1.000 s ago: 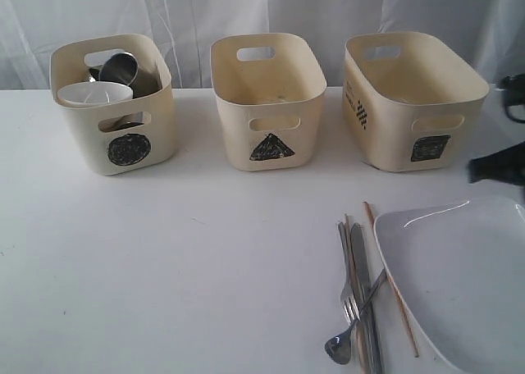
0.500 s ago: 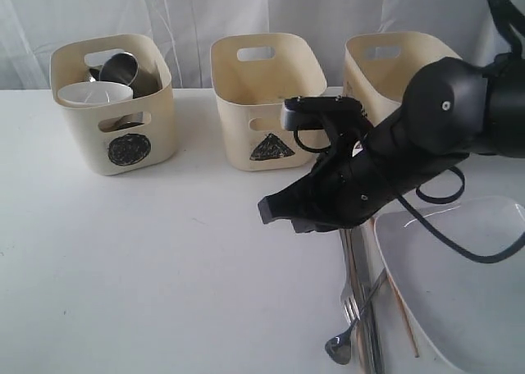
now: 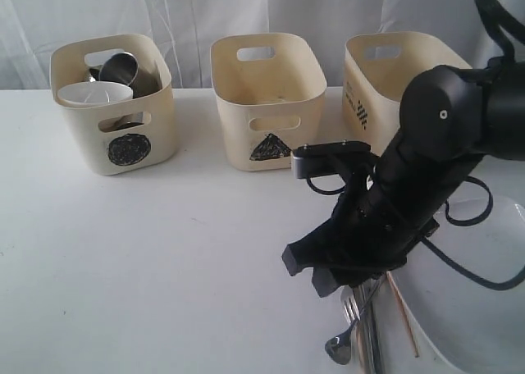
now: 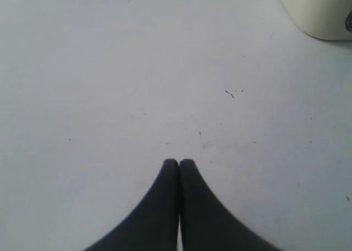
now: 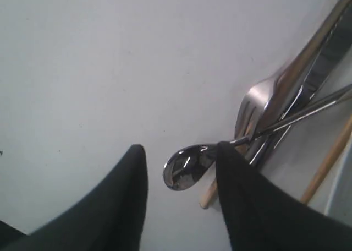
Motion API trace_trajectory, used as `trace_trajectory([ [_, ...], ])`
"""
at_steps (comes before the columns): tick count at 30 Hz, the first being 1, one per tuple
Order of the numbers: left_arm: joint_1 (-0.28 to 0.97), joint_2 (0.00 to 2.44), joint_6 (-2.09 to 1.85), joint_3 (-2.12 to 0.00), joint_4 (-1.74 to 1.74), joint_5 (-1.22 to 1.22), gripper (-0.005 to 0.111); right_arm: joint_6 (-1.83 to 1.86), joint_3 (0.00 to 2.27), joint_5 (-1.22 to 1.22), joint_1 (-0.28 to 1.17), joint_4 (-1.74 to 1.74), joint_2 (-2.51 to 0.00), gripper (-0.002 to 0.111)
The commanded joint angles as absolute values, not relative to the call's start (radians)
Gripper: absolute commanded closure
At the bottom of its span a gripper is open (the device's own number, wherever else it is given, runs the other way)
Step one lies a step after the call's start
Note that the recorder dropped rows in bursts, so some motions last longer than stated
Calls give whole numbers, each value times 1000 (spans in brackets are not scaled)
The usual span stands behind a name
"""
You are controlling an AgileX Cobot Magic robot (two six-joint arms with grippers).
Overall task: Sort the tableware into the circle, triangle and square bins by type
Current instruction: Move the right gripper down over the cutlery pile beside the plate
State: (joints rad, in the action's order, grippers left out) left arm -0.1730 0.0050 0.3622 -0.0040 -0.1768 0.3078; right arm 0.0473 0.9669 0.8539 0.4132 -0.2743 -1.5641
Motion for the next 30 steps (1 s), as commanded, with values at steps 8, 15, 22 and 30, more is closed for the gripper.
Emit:
trace_trajectory([
  [8,-173,0,362,0,-173,315,107,-117,927,728,418,-173,-1710,72],
  [15,-173,0,362,0,-173,315,107,-117,927,691,418,-171,-1749,72],
  [22,-173,0,362,0,-173,315,107,-111,929,685,418,-173,-1727,72],
  [30,-173,0,362,0,-173,315,107,-136,929,632,418,-133,-1740,72],
])
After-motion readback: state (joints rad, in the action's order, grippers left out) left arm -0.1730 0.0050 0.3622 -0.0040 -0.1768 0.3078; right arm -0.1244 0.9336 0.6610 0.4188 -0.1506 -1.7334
